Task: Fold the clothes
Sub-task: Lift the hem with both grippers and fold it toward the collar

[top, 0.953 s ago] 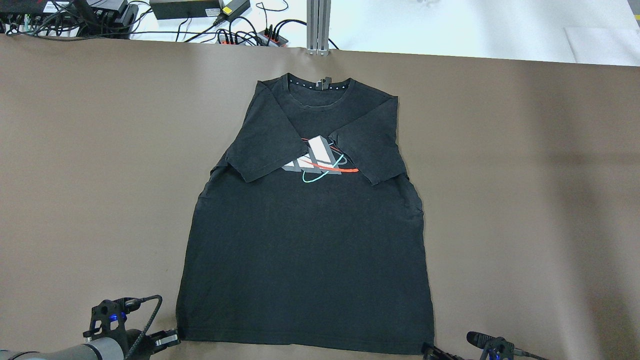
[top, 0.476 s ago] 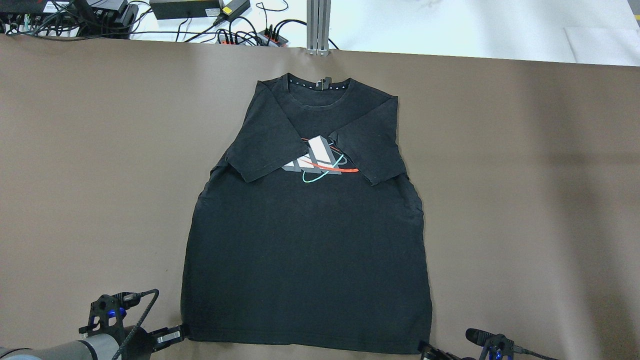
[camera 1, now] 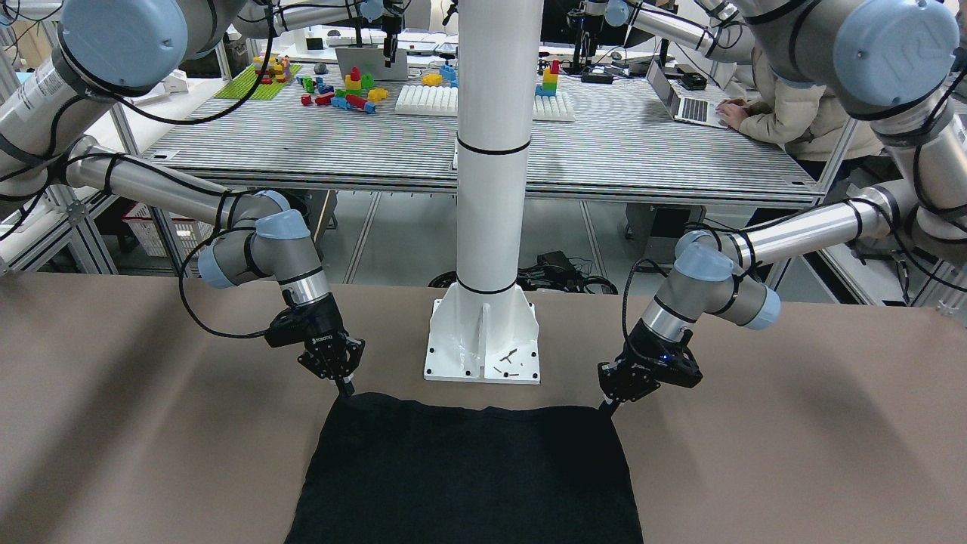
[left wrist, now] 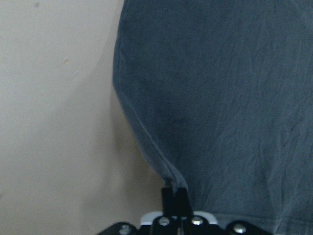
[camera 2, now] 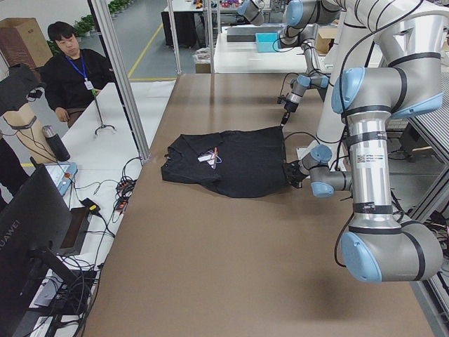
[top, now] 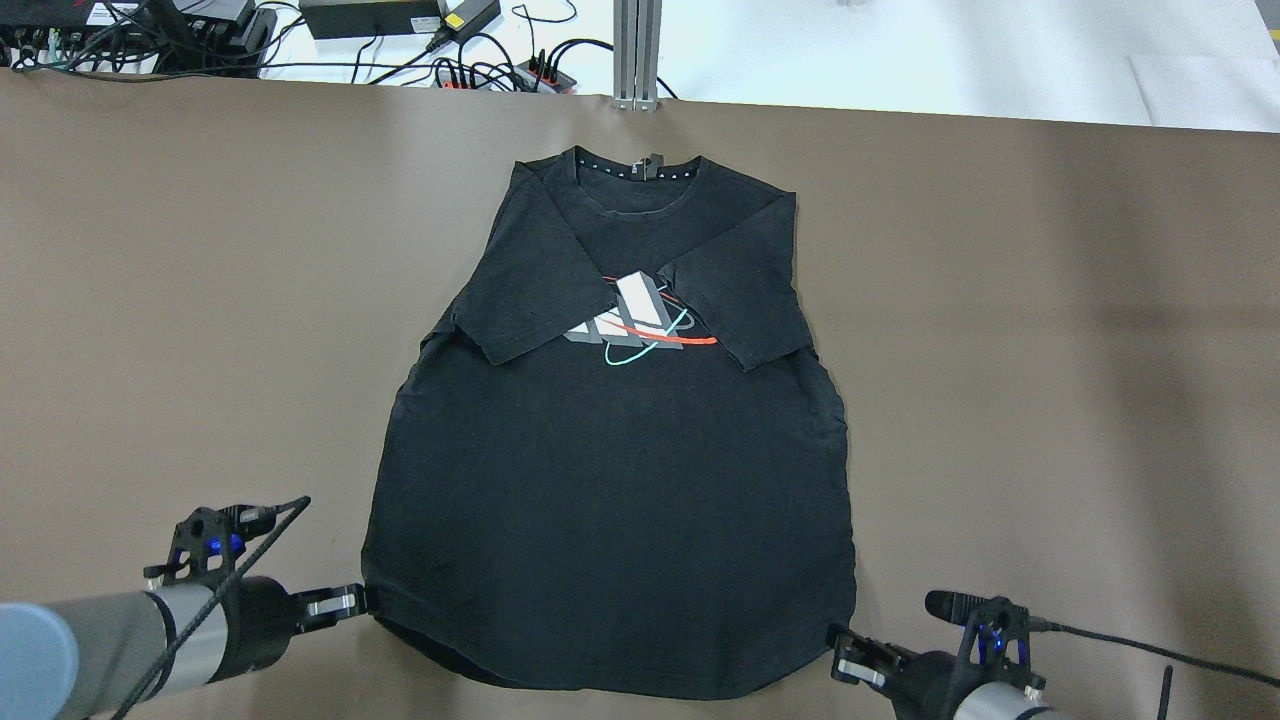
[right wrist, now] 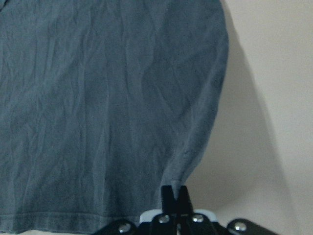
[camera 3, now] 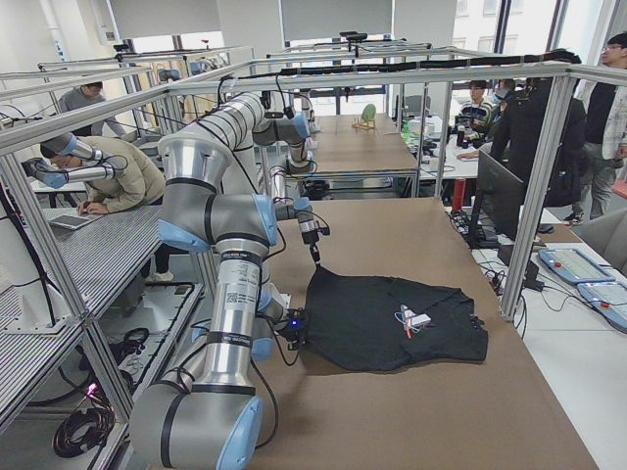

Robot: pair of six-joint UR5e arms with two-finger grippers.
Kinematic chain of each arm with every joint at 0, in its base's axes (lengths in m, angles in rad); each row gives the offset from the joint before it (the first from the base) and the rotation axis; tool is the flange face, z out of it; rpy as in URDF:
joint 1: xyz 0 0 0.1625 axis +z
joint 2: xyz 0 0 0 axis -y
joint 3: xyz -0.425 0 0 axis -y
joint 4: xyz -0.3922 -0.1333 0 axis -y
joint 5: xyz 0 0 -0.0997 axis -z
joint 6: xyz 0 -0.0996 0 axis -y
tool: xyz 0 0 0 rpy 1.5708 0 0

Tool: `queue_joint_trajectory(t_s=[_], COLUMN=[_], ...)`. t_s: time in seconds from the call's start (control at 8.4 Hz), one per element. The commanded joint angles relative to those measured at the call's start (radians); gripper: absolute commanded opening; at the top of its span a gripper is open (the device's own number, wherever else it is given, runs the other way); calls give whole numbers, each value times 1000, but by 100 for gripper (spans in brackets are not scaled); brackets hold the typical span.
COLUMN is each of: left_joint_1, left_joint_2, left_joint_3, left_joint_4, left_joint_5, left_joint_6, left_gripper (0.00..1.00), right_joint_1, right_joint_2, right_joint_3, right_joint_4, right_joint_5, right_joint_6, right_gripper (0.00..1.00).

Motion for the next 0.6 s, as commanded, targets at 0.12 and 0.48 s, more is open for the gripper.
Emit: queue_joint_trajectory(t_s=[0.12, 0.48], left_joint_1=[-299, -429], left_joint_2=[-295, -500], left_joint_3=[-3, 0], left_joint_4=[369, 656], left_joint_5=[-303, -407], left_joint_6=[137, 264], left_gripper=[0, 0], right_joint_1=[320, 454], right_joint_2=[102, 278], right_joint_3=[11, 7], right_joint_4=[-120, -357], right_joint_5=[318, 463], right_joint_6=[-135, -244], right_gripper=[0, 0])
